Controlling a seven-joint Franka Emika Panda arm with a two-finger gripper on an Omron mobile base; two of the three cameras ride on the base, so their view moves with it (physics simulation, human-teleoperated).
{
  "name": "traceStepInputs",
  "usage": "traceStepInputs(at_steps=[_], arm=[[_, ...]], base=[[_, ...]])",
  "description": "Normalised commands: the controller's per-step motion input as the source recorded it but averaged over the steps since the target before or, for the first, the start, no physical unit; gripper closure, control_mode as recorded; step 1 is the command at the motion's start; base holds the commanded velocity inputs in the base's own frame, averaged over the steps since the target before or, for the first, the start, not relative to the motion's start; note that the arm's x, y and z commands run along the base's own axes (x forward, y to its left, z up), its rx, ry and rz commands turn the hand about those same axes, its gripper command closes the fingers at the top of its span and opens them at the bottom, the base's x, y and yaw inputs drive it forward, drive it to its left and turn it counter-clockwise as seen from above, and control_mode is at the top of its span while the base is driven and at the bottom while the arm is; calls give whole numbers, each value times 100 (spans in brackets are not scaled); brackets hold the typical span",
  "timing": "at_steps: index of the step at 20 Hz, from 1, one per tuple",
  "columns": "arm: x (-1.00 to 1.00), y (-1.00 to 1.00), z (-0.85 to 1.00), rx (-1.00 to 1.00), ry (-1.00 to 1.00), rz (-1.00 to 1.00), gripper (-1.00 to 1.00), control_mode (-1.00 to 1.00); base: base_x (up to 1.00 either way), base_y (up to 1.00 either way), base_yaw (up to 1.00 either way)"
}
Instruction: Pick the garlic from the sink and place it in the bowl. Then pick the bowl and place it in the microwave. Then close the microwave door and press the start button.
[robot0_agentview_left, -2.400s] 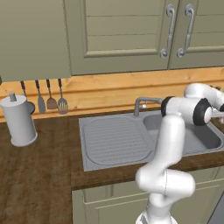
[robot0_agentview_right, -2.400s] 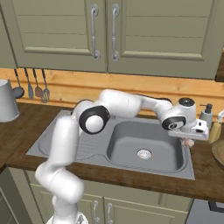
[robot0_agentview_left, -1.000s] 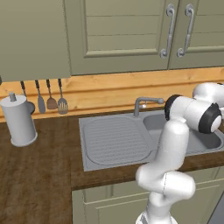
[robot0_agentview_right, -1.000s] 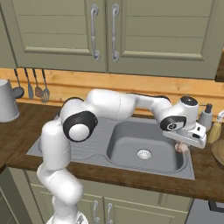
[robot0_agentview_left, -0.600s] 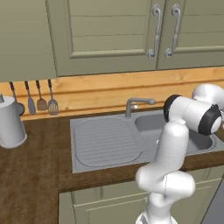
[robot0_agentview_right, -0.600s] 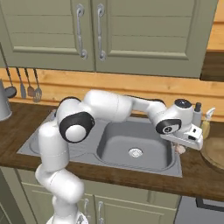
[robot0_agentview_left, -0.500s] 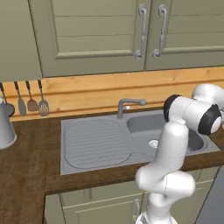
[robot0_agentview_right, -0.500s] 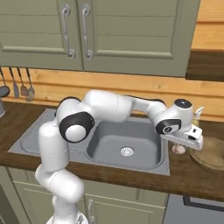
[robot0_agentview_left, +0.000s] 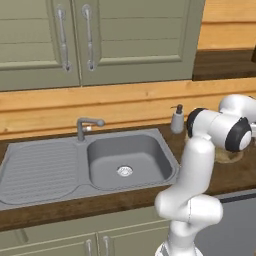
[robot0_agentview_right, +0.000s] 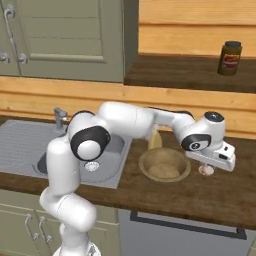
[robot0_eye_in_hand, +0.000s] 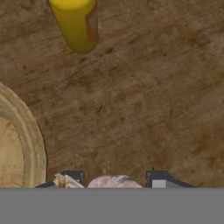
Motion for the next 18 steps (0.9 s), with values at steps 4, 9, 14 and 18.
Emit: traceStepInputs(at_steps=[4, 9, 14, 18], arm=[[0, 0, 0, 0, 0, 0, 100, 100], [0, 7, 0, 0, 0, 1, 100, -100], [2, 77, 0, 0, -1, 8, 100, -100], [12, 100, 0, 0, 0, 9, 100, -100]], base=[[-4, -51, 3], [3, 8, 3], [0, 0, 0], [0, 0, 0]])
